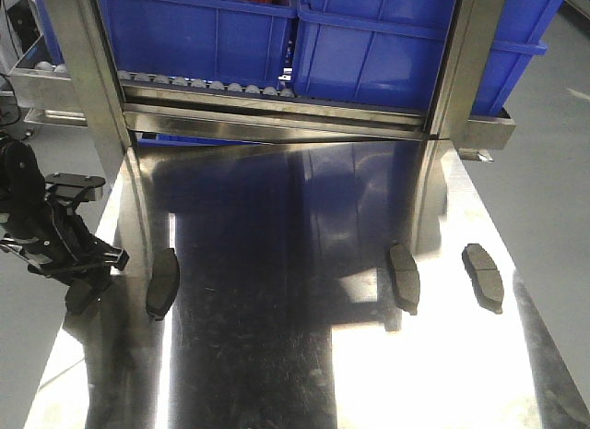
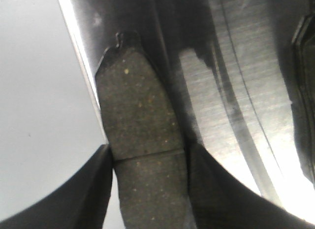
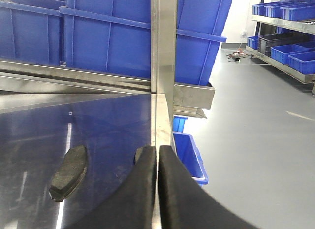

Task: Move and align brake pads A on conveyor
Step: 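Close the left gripper on the brake pad and lift it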

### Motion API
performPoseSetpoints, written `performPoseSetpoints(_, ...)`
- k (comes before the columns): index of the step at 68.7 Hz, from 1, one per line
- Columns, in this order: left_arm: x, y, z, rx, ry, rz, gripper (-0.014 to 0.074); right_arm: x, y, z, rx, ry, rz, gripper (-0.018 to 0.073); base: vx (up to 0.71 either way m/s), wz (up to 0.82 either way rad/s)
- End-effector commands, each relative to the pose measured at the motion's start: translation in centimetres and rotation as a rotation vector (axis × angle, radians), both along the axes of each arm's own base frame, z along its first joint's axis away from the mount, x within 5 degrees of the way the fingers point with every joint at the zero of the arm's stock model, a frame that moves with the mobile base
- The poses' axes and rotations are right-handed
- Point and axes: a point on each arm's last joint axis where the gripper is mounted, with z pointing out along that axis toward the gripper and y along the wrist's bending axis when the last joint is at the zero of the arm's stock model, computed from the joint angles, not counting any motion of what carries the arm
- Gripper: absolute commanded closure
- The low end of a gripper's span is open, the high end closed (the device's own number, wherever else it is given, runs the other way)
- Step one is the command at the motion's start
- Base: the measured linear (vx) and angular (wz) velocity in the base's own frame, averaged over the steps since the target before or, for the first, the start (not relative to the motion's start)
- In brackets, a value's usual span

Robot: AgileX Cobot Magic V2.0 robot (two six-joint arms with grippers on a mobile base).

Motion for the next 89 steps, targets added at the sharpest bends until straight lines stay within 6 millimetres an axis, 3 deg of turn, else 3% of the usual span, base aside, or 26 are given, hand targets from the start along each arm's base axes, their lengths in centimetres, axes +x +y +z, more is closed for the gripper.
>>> performPoseSetpoints(1, 0.3, -0.4, 2.3, -0.023, -0.079, 0.013, 0.0422, -0.1, 0.0, 0.6, -0.006, -0.085, -0.002, 0.0567, 0.00, 0.00)
performPoseSetpoints(12, 0.2, -0.4, 2.7, -0.024, -0.092, 0.012, 0.0450, -0.1, 0.0, 0.6, -0.006, -0.085, -0.002, 0.0567, 0.00, 0.00)
performPoseSetpoints(46, -0.5, -0.4, 7.4, -0.021, -0.257, 0.002, 0.0450, -0.1, 0.0, 0.6, -0.006, -0.085, -0.002, 0.0567, 0.00, 0.00)
performPoseSetpoints(89, -0.6, -1.0, 7.4, -0.033, -0.259, -0.019, 0.0467, -0.1, 0.0, 0.6, -0.006, -0.085, -0.002, 0.0567, 0.00, 0.00)
